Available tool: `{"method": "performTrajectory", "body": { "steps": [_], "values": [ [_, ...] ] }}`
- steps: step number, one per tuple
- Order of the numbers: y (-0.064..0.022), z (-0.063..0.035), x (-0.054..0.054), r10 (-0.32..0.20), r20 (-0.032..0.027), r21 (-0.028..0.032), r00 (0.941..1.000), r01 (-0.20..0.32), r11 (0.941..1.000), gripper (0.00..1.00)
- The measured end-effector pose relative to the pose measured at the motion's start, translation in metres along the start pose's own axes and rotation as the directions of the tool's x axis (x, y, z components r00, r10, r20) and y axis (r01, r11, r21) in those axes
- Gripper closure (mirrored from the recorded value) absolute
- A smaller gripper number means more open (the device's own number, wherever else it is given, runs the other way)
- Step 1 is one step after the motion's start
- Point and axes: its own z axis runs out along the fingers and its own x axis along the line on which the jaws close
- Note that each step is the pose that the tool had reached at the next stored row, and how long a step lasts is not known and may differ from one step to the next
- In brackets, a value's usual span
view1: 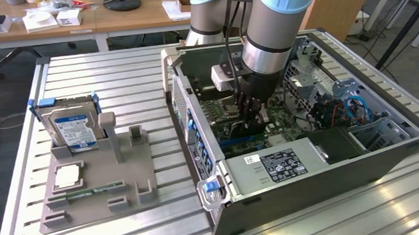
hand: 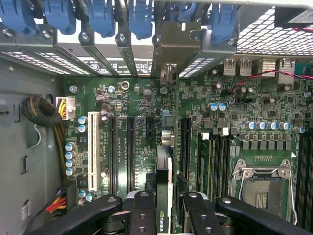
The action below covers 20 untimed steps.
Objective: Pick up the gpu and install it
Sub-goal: 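Insert the gpu into the slot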
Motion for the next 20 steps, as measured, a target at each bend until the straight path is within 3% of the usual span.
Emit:
{"method": "performTrajectory", "body": {
  "steps": [20],
  "values": [
    [-0.0001, 0.0012, 0.0, -0.008, 0.0003, -0.0002, 1.0, 0.008, 1.0, 0.74]
  ]
}}
